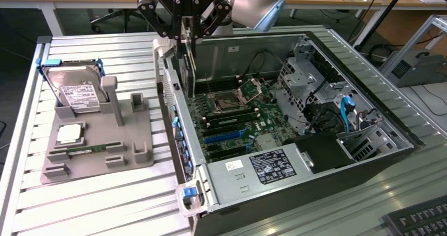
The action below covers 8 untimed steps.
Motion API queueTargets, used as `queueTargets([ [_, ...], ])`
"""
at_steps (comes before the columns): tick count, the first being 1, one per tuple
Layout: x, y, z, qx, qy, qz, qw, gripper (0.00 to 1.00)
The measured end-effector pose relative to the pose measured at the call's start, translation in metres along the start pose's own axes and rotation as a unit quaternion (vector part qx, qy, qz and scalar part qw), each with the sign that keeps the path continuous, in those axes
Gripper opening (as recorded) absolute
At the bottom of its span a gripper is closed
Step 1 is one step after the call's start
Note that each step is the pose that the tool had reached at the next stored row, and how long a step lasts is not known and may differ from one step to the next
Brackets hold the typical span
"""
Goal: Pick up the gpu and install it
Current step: 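Pick up the gpu and move the gpu toward the slot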
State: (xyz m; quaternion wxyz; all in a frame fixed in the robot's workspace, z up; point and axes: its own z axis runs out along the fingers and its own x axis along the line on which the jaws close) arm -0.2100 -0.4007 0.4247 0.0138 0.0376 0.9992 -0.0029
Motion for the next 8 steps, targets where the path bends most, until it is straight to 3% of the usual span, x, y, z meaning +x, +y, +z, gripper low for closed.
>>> queueTargets([
  [8,-0.0092,0.0007,0.0005,0.0015,-0.0001,0.0,1.0,0.27],
])
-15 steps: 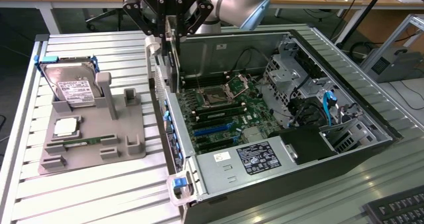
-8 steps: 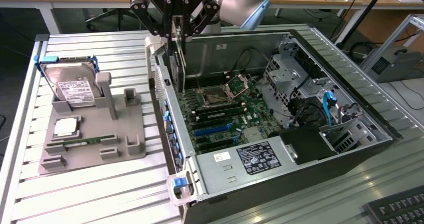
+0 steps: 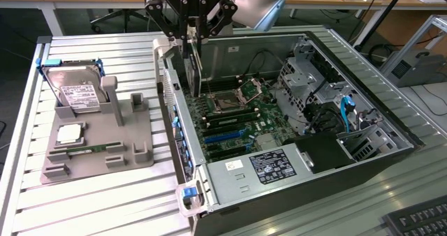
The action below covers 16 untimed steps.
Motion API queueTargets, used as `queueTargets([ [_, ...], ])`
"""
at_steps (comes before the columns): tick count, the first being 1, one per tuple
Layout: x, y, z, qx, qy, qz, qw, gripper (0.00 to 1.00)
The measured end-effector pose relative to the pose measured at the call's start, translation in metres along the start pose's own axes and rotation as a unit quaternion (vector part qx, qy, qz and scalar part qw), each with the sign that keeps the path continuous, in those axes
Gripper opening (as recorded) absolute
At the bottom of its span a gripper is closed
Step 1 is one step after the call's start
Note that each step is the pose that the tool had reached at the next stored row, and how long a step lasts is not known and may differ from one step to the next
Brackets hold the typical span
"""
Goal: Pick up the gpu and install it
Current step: 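Pick up the gpu and move the gpu toward the slot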
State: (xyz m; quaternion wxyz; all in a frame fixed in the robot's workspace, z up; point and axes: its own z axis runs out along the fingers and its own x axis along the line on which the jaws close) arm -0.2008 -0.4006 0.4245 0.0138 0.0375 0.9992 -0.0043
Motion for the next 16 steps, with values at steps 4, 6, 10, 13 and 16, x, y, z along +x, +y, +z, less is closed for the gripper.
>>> queueTargets([
  [4,-0.003,0.0002,0.0003,0.0007,0.0,0.0,1.0,0.27],
  [6,-0.005,0.0004,0.0005,0.0014,-0.0001,0.0,1.0,0.27],
  [10,-0.009,0.0007,0.0009,0.0029,-0.0003,0.0,1.0,0.27],
  [13,-0.012,0.0009,0.001,0.0039,-0.0003,0.0,1.0,0.27],
  [16,-0.014,0.0011,0.0013,0.0051,-0.0004,0.0,1.0,0.27],
])
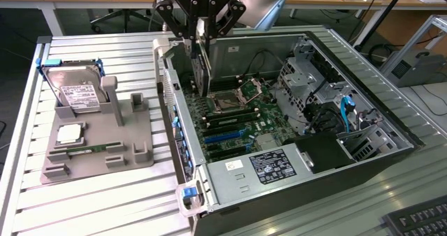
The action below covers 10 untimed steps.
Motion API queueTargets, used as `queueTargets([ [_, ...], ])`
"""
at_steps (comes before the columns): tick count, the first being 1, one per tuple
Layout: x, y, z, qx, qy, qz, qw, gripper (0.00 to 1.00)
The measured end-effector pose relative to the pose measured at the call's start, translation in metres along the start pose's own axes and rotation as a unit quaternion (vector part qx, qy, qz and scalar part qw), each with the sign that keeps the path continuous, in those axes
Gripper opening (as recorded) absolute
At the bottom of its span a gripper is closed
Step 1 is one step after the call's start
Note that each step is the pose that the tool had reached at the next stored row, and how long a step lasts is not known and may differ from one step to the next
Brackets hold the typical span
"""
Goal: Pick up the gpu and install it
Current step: 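Pick up the gpu and move the gpu toward the slot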
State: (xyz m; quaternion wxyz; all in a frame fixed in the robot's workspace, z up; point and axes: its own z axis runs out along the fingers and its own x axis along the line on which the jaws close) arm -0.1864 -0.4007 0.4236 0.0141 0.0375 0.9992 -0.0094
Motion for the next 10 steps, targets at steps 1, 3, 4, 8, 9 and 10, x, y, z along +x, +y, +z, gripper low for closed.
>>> queueTargets([
  [1,-0.0007,0.0,0.0,0.0003,0.0,0.0,1.0,0.27],
  [3,-0.0025,0.0002,0.0002,0.0011,-0.0001,0.0,1.0,0.27],
  [4,-0.0033,0.0003,0.0003,0.0014,-0.0001,0.0,1.0,0.27],
  [8,-0.0083,0.0006,0.0006,0.0035,-0.0003,0.0,1.0,0.27],
  [9,-0.0097,0.0007,0.0008,0.0041,-0.0003,0.0,1.0,0.27],
  [10,-0.0105,0.0008,0.0008,0.0045,-0.0003,0.0,1.0,0.27],
])
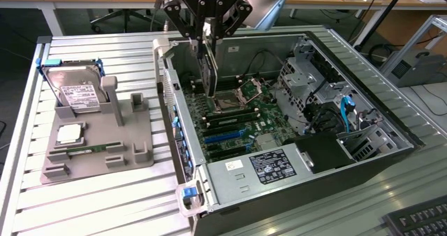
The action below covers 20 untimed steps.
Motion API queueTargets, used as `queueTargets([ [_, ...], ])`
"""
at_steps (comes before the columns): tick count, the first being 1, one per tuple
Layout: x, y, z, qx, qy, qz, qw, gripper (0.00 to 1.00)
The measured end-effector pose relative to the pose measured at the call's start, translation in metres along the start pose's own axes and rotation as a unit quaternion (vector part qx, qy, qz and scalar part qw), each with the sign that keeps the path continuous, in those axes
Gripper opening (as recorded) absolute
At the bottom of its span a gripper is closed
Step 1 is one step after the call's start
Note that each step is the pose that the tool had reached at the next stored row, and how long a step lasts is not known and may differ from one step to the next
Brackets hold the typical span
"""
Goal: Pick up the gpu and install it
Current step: 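Pick up the gpu and move the gpu toward the slot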
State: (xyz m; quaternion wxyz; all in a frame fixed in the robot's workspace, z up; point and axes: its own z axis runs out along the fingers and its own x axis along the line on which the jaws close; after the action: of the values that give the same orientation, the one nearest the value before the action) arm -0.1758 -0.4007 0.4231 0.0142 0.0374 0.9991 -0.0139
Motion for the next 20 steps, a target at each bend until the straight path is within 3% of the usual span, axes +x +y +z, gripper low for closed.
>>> queueTargets([
  [20,-0.019,0.0015,0.0017,0.0089,-0.0007,0.0,1.0,0.27],
])
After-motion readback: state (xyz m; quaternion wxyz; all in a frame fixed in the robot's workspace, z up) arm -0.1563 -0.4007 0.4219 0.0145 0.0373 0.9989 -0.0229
